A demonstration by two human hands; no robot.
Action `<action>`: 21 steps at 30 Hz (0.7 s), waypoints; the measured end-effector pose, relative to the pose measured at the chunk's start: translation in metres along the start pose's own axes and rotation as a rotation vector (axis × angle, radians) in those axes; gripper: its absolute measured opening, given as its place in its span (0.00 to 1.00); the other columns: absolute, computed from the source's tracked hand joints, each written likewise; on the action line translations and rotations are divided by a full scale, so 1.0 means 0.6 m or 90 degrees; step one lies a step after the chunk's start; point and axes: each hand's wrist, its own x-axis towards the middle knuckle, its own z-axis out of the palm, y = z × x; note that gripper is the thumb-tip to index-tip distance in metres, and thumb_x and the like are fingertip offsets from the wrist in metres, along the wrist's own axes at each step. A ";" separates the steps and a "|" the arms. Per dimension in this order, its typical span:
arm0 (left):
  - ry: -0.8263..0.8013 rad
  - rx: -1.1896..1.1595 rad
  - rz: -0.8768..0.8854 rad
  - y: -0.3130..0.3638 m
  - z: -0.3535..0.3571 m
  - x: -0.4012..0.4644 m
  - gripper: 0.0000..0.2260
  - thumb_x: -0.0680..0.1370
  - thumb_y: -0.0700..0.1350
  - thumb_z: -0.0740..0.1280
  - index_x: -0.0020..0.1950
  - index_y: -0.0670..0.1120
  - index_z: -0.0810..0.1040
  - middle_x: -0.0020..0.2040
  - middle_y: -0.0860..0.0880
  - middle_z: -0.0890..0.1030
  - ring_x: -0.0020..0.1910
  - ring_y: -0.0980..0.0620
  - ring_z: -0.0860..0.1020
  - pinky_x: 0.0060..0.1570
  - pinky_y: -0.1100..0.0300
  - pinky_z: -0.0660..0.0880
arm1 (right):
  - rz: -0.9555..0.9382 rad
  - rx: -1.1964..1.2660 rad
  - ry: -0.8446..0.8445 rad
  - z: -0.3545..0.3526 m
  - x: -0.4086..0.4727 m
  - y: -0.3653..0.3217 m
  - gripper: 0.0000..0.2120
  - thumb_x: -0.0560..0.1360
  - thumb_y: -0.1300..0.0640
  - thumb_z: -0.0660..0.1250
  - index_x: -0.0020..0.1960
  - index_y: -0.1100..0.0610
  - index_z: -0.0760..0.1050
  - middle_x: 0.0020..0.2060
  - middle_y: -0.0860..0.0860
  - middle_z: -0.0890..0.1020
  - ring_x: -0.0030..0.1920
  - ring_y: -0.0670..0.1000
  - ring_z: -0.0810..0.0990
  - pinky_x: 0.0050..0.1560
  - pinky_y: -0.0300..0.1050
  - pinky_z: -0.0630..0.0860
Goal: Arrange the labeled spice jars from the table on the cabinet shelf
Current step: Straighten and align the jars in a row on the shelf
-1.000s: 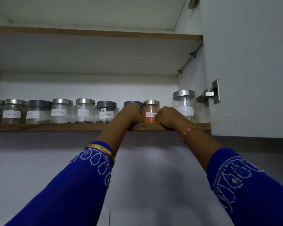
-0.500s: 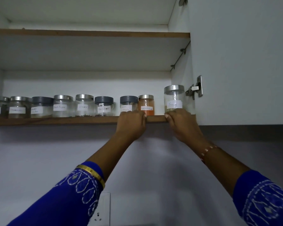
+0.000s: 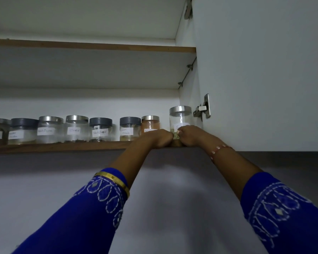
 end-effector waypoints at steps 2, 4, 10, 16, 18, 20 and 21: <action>-0.040 -0.058 -0.029 0.001 -0.011 0.008 0.12 0.79 0.41 0.50 0.45 0.42 0.72 0.47 0.43 0.75 0.46 0.48 0.73 0.47 0.57 0.68 | 0.019 -0.013 -0.025 -0.004 0.013 -0.001 0.17 0.80 0.61 0.53 0.65 0.65 0.69 0.66 0.61 0.71 0.65 0.59 0.71 0.62 0.45 0.68; -0.042 -0.082 -0.074 -0.001 -0.014 0.018 0.12 0.79 0.42 0.52 0.35 0.45 0.67 0.37 0.46 0.70 0.35 0.52 0.69 0.35 0.59 0.64 | 0.038 -0.024 -0.061 -0.005 0.027 -0.002 0.18 0.80 0.62 0.53 0.67 0.65 0.68 0.68 0.61 0.70 0.67 0.59 0.70 0.65 0.46 0.67; -0.090 -0.094 -0.133 -0.006 -0.017 0.053 0.12 0.78 0.48 0.56 0.51 0.43 0.75 0.46 0.42 0.77 0.42 0.48 0.76 0.47 0.56 0.72 | 0.033 -0.072 -0.126 -0.005 0.060 -0.006 0.18 0.81 0.60 0.51 0.68 0.64 0.66 0.68 0.60 0.70 0.66 0.58 0.70 0.65 0.48 0.67; -0.141 0.028 -0.098 -0.004 -0.017 0.072 0.09 0.80 0.41 0.54 0.44 0.42 0.72 0.39 0.46 0.74 0.33 0.55 0.70 0.30 0.65 0.67 | 0.068 -0.056 -0.188 -0.001 0.103 0.004 0.19 0.80 0.60 0.55 0.70 0.63 0.63 0.69 0.59 0.68 0.67 0.58 0.69 0.63 0.48 0.68; -0.136 0.046 -0.111 -0.009 -0.012 0.080 0.12 0.79 0.40 0.55 0.36 0.44 0.70 0.35 0.47 0.72 0.31 0.55 0.69 0.28 0.65 0.65 | 0.108 -0.042 -0.194 0.005 0.124 0.010 0.19 0.78 0.61 0.58 0.68 0.63 0.67 0.67 0.59 0.70 0.64 0.58 0.72 0.59 0.47 0.69; -0.114 0.029 -0.131 -0.015 -0.010 0.084 0.12 0.78 0.40 0.55 0.34 0.45 0.67 0.33 0.47 0.70 0.30 0.53 0.68 0.29 0.62 0.63 | 0.151 -0.022 -0.195 0.017 0.150 0.027 0.17 0.77 0.59 0.61 0.65 0.62 0.70 0.64 0.58 0.73 0.60 0.57 0.74 0.56 0.45 0.70; -0.108 0.028 -0.140 -0.017 -0.009 0.087 0.12 0.78 0.41 0.54 0.34 0.45 0.66 0.33 0.46 0.69 0.30 0.52 0.66 0.29 0.61 0.62 | 0.171 -0.035 -0.205 0.025 0.157 0.034 0.18 0.77 0.56 0.61 0.65 0.61 0.70 0.63 0.58 0.73 0.61 0.57 0.74 0.61 0.46 0.71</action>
